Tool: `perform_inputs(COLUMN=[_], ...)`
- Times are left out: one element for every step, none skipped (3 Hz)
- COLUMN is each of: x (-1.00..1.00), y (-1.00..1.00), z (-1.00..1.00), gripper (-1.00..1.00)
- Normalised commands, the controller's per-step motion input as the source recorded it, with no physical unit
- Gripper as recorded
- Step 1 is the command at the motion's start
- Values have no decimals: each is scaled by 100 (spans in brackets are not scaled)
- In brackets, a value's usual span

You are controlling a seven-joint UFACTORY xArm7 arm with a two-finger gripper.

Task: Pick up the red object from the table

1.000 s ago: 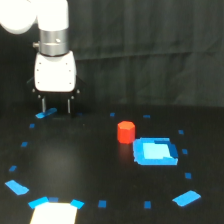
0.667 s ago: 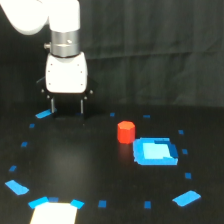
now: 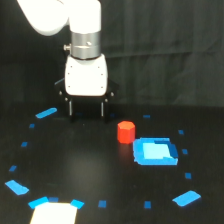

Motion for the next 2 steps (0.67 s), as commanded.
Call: perform_inputs(x=[100, 35], y=[-88, -100], z=[-33, -48], gripper=[100, 100])
